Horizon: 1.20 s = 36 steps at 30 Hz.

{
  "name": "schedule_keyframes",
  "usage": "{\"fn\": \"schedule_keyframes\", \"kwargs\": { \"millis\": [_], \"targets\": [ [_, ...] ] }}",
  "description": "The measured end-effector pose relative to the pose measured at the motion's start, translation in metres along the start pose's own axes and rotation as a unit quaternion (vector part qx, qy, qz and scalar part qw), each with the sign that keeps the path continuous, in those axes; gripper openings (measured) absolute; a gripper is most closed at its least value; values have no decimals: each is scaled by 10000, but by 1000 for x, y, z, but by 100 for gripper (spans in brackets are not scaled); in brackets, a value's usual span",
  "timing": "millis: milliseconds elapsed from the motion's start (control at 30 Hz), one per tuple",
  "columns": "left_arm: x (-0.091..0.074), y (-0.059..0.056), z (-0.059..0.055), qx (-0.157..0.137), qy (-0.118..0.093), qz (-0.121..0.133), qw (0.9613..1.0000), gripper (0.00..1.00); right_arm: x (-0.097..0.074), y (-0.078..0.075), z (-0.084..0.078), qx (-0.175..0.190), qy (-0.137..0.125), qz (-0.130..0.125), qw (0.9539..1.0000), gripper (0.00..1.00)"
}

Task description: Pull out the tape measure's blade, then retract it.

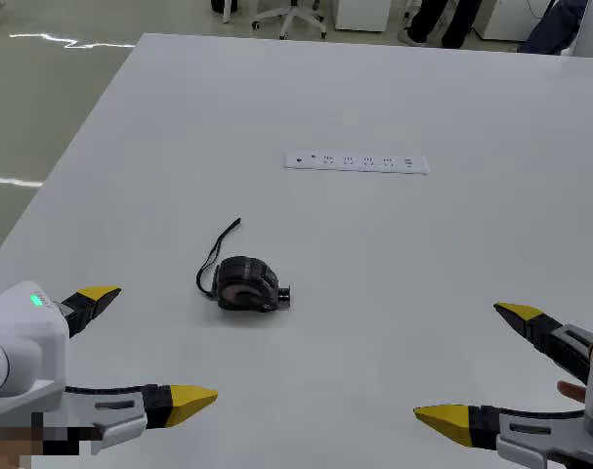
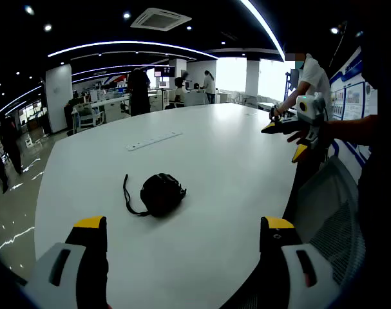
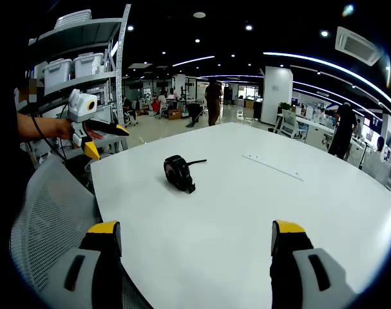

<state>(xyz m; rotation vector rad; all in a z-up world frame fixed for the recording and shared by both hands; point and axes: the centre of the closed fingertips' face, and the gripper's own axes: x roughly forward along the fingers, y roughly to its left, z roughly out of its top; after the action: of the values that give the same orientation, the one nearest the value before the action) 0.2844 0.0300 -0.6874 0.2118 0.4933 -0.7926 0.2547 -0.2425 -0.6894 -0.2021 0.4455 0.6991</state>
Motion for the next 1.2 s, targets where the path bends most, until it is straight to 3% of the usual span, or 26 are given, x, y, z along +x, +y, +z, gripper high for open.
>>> {"fn": "schedule_keyframes", "kwargs": {
  "millis": [667,1200],
  "targets": [
    [2,7,3,226,95,-55,9997,94,1,-1,-1,-139,85,132,9998,98],
    [17,17,9,806,381,-386,9953,87,10,-3,6,-409,129,488,9979,91]
  ]
}}
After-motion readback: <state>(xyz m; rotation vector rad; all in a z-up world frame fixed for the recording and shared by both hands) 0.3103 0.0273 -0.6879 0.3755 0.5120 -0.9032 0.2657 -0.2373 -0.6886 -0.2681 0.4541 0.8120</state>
